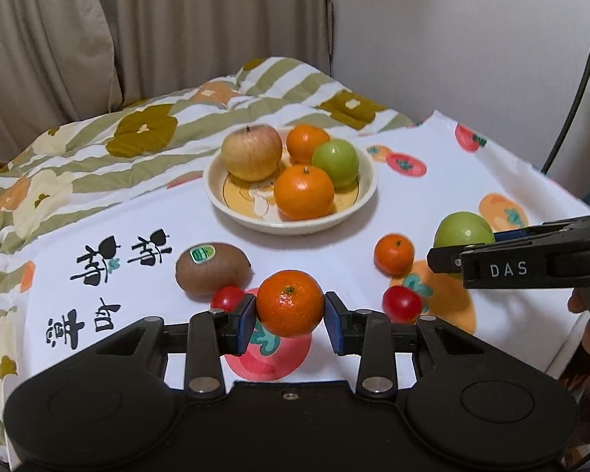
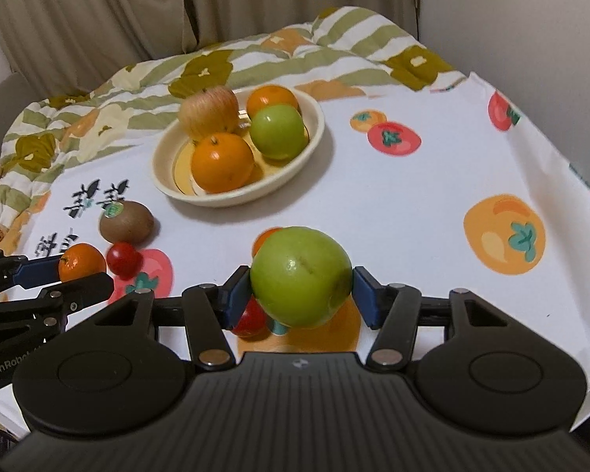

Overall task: Organize fruits
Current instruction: 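Grasp a small mandarin with the left tool while the right tool grasps the large green apple, then carry the mandarin and green apple with both tools over the bowl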

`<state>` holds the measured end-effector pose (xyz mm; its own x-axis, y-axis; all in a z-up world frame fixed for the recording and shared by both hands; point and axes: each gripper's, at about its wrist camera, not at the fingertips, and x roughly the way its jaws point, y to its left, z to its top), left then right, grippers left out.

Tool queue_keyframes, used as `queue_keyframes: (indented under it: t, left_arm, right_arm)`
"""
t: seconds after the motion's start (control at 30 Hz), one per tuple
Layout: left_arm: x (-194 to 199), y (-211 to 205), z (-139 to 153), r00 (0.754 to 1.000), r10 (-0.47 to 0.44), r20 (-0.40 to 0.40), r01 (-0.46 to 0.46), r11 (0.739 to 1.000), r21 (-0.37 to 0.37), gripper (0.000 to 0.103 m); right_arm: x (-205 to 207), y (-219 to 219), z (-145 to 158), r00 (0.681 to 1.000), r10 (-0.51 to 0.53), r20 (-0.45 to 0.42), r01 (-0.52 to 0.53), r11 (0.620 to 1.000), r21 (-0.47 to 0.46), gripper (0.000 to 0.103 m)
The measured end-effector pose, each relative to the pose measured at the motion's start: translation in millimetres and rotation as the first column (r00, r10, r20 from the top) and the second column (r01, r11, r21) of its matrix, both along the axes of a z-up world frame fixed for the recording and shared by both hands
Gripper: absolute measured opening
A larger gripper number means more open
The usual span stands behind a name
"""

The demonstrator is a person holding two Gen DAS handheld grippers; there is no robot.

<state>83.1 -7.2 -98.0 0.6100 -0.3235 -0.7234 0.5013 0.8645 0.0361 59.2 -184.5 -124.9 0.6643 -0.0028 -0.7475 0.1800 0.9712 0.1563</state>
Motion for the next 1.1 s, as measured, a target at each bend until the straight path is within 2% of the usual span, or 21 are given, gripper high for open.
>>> queue_keyframes:
  t: [0.23,0.5,0.83,1.1]
  left_arm:
    - [2,2,33,0.998,0.043,0.044,-0.042,0.999,-0.022,0.041]
    - [23,-3,57,0.985,0.149,0.088,-0.147,0.989,-0.022,0.041]
    - [62,-19,59,0.963,0.258,0.078,-0.257,0.966,-0.019,0.041]
    - [102,-33,43,0.95,0.309,0.047,-0.309,0.951,-0.003,0.041]
  right_arm:
    - [3,2,38,0.998,0.045,0.038,-0.044,0.999,-0.014,0.071]
    - [33,-6,66,0.985,0.157,0.075,-0.156,0.988,-0.024,0.071]
    - [91,-18,80,0.956,0.279,0.095,-0.277,0.96,-0.031,0.071]
    - [141,-21,68,0.928,0.365,0.075,-0.363,0.931,-0.037,0.071]
